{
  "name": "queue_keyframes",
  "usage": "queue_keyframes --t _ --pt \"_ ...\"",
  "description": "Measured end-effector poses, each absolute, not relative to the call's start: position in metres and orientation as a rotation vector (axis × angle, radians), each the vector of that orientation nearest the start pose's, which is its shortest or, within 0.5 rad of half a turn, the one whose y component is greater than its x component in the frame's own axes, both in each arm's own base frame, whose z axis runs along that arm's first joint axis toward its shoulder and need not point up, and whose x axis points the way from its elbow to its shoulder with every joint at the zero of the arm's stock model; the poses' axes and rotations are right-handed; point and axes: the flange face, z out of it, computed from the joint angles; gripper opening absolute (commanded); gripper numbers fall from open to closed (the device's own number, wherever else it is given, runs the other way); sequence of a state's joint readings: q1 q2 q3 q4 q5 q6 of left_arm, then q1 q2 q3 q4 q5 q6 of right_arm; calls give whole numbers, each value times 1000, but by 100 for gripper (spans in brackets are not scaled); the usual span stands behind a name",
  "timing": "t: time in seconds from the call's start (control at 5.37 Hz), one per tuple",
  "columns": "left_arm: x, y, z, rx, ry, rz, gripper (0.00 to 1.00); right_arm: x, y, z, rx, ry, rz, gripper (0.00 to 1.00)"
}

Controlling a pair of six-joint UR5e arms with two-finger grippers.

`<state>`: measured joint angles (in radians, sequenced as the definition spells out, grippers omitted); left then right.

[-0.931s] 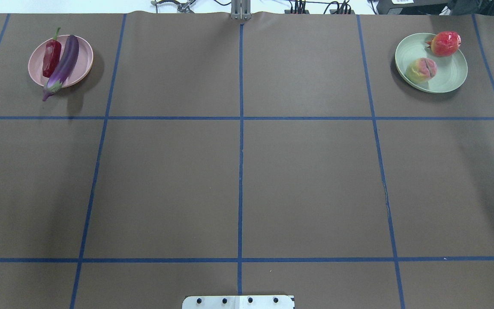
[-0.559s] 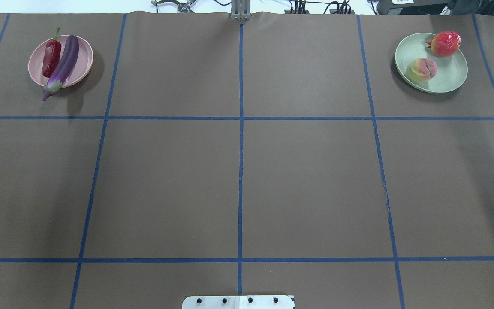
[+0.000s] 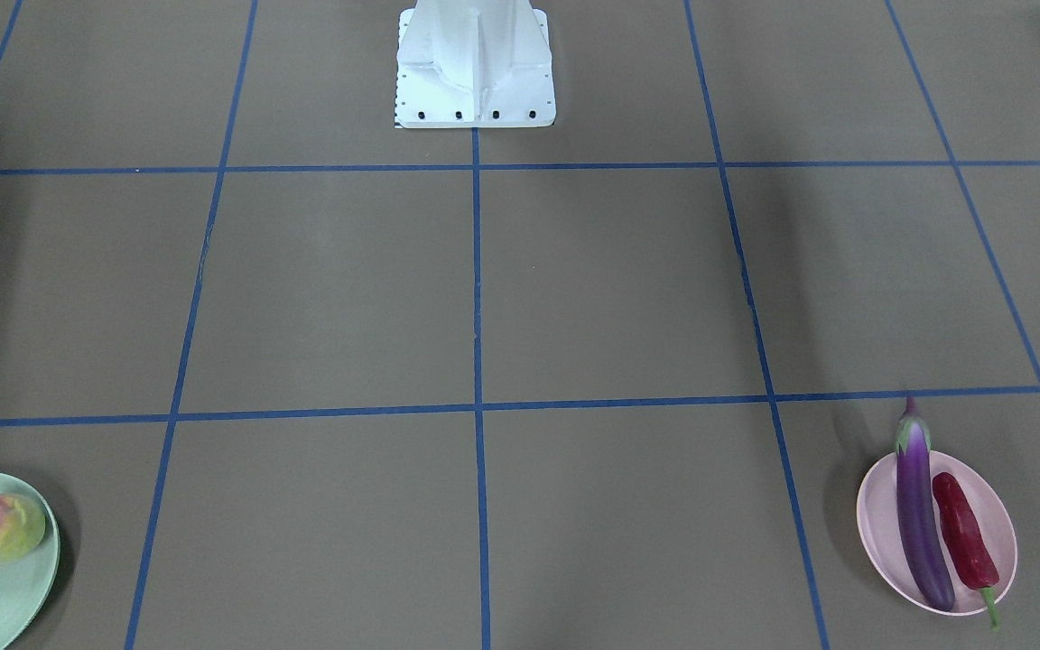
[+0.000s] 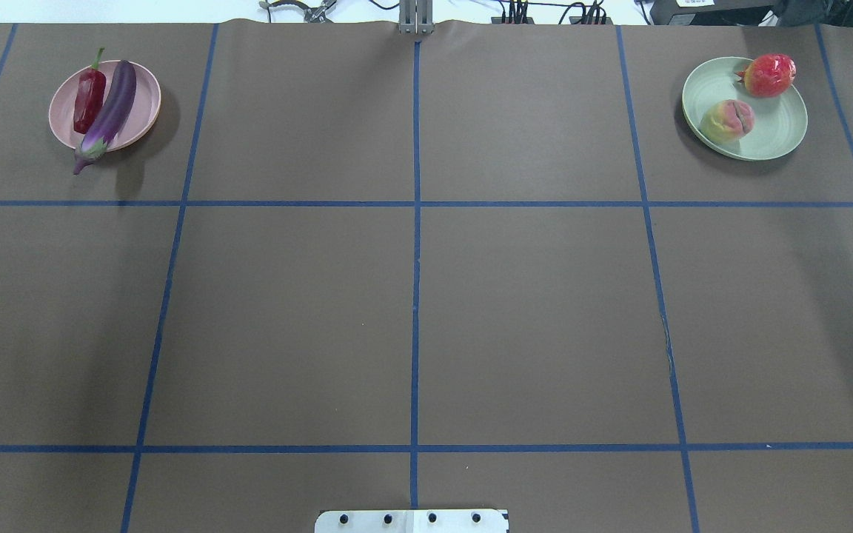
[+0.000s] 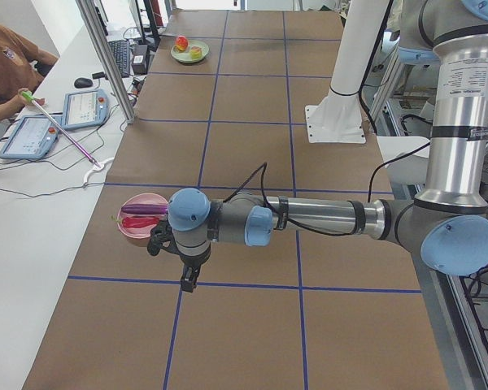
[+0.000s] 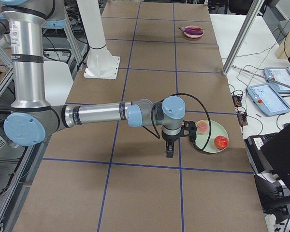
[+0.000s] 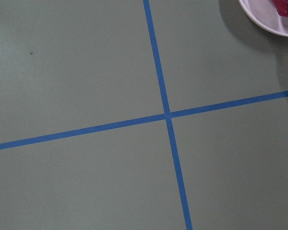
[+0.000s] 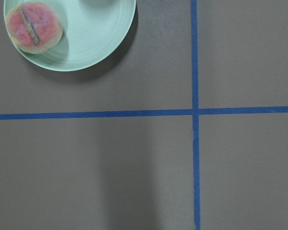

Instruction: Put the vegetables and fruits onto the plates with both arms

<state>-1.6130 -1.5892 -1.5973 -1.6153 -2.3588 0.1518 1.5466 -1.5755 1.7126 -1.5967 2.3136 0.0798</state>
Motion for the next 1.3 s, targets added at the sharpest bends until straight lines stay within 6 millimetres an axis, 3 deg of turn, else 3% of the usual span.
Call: queue_keyframes --t 1.3 --pt "-86 -503 633 161 736 140 100 54 -494 612 49 -744 -14 100"
